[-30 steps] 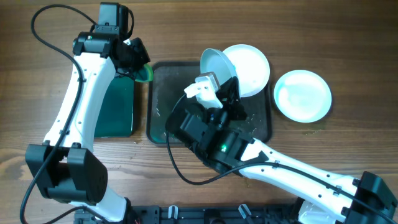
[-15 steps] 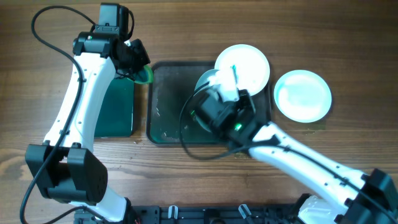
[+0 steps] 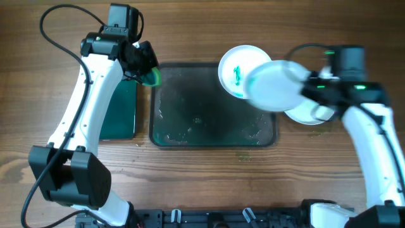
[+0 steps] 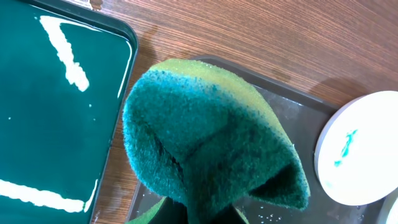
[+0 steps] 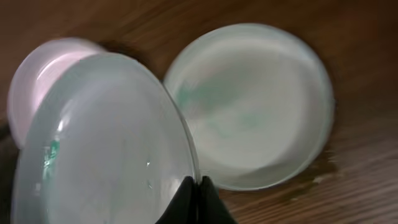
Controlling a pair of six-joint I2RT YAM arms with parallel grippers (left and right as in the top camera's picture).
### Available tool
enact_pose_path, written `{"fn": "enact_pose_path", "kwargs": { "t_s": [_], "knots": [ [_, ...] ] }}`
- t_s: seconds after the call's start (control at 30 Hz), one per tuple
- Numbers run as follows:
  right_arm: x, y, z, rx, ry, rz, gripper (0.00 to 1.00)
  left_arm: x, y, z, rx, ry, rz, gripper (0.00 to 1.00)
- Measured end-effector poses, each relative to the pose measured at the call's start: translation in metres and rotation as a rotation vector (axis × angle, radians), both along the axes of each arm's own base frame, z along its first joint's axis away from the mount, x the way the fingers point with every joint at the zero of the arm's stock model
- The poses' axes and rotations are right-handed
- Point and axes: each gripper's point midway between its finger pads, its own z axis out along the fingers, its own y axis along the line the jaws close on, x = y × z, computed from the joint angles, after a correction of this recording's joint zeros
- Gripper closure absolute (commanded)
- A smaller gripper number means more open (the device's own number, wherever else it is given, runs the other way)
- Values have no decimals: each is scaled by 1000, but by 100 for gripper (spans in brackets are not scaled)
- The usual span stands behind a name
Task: Clean dirty plates on tray and stack at the side
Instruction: 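Lift the second plate with the right gripper and stack it on the first, then grasp the last plate with the right gripper and pull it toward center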
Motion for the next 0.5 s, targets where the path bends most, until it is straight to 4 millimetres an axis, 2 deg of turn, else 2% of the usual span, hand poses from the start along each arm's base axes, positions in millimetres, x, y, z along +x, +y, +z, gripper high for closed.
{"fn": "enact_pose_path", "kwargs": {
  "t_s": [0.1,0.17,0.23,0.33,0.37,0.47,0.5],
  "knots": [
    [-7,-48,-7,-5,2,-133,96,0,0,0,0,0,0,96],
    [-12,-68,-18,-12,15,-189,96,0,0,0,0,0,0,96],
    [-16,-81,-35,-21,37,-226,96,0,0,0,0,0,0,96],
    [-20,-87,-58,-37,82,-240,96,0,0,0,0,0,0,96],
    [-20,-89,-66,-44,98,-243,91,0,0,0,0,0,0,96],
    [-14,-94,-81,-59,116,-244,62,0,0,0,0,0,0,96],
    [-12,-95,-84,-60,118,-243,57,0,0,0,0,0,0,96]
  ]
}}
